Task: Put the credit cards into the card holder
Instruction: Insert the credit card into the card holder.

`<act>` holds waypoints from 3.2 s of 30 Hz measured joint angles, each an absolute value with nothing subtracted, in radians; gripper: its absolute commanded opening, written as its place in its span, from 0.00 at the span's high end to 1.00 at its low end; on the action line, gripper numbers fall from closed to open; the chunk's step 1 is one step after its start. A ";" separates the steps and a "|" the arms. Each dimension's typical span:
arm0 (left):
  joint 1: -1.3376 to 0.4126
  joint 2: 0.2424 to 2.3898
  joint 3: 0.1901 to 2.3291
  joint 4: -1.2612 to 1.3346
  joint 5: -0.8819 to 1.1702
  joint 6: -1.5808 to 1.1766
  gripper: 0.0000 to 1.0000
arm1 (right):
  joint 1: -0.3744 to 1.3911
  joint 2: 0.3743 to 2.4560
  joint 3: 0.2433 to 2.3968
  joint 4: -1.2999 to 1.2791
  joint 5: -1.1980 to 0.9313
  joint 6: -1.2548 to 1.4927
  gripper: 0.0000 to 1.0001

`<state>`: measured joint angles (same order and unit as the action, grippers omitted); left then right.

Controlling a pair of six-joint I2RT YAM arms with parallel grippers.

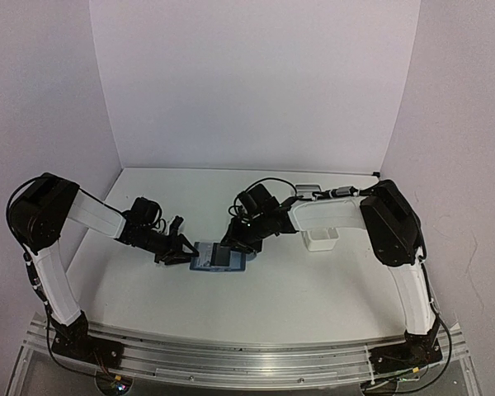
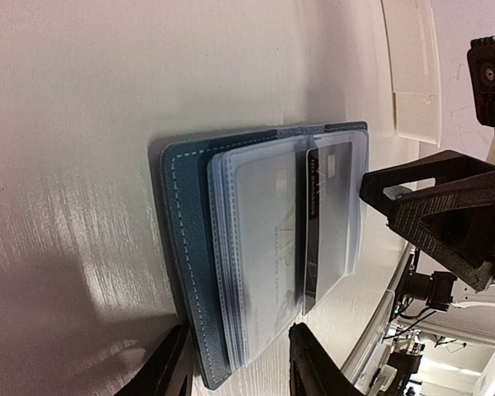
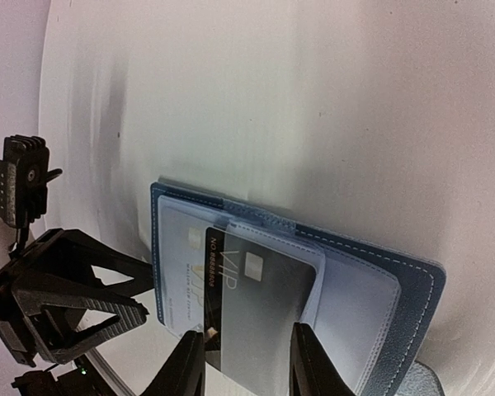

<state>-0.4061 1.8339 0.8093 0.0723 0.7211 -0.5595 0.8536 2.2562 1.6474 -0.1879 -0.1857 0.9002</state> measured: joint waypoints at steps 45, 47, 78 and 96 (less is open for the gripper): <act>-0.547 1.886 0.917 0.139 0.632 -0.470 0.76 | 0.854 2.255 1.519 0.001 -0.179 0.924 0.68; -0.550 1.899 0.917 0.139 0.631 -0.479 0.76 | 0.853 2.252 1.512 0.009 -0.179 0.926 0.68; -0.560 1.941 0.862 0.302 0.643 -0.640 1.00 | 0.844 2.177 1.401 0.042 -0.194 0.965 0.59; -0.535 1.963 0.718 0.603 0.741 -0.844 1.00 | 0.818 2.179 1.375 0.115 -0.331 0.955 0.61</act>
<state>-0.5348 1.9634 0.7180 0.6033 0.7407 -0.8442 0.8185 2.1788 1.3745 0.1149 -0.3311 0.9551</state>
